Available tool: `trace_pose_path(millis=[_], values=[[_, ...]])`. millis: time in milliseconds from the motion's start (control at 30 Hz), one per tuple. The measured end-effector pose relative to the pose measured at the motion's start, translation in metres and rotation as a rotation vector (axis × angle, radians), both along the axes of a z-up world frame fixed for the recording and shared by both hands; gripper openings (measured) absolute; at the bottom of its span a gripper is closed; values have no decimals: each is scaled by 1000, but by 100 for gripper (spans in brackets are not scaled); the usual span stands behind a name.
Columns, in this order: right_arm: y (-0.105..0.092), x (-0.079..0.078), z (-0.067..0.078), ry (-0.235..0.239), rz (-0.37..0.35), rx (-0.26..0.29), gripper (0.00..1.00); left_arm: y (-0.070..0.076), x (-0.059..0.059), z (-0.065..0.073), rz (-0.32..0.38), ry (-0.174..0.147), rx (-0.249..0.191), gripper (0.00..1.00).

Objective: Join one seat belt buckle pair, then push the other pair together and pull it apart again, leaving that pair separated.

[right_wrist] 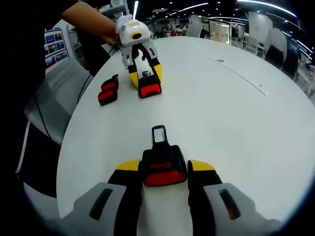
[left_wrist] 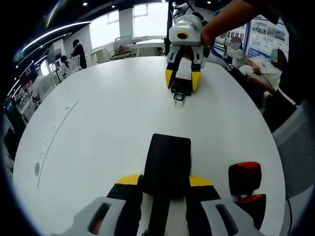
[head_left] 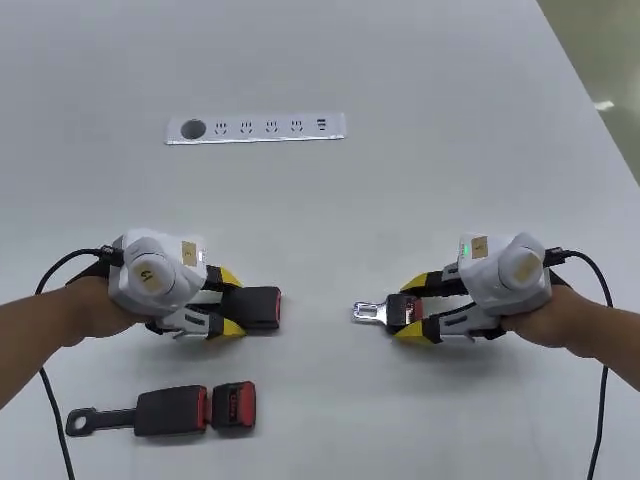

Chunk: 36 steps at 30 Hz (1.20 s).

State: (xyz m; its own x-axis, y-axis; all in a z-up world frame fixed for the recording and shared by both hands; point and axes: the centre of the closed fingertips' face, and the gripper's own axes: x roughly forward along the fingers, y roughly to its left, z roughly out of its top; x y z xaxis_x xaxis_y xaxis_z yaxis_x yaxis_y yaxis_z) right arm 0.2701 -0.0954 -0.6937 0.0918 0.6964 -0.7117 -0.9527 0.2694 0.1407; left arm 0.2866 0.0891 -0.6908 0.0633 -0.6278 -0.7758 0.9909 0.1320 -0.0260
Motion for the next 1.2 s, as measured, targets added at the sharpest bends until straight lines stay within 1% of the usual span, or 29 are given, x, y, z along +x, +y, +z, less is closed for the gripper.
trace_pose_path(millis=[33, 100, 167, 233, 300, 567, 733, 833, 1033, 1200], values=[[0, 0, 0, -1, 6, -4, 34, 0, 0, 0, -5, -1, 0, 35], [-1, 1, -1, 1, 11, -9, 34, 0, 1, -1, -25, -4, 12, 35], [-2, 2, -2, 0, 21, -37, 34, -1, 2, -1, -42, -8, 25, 34], [-1, 1, -1, 1, 37, -59, 33, -1, 3, -1, -41, -5, 31, 34], [-3, 3, -1, 5, 50, -75, 33, 0, 3, -1, -40, -4, 33, 34], [-2, 2, 0, 7, 91, -119, 33, 0, 4, 0, -25, 3, 48, 34], [3, 2, 1, 9, 85, -118, 33, 1, 4, 0, -26, 3, 56, 34], [10, 2, 2, 9, 87, -111, 33, 2, 4, -1, -23, 4, 59, 34], [19, 4, 3, 9, 87, -89, 33, 2, 3, -1, -21, 2, 62, 34], [32, 7, 4, 5, 94, -69, 33, 2, 3, -1, -17, 2, 61, 34]])
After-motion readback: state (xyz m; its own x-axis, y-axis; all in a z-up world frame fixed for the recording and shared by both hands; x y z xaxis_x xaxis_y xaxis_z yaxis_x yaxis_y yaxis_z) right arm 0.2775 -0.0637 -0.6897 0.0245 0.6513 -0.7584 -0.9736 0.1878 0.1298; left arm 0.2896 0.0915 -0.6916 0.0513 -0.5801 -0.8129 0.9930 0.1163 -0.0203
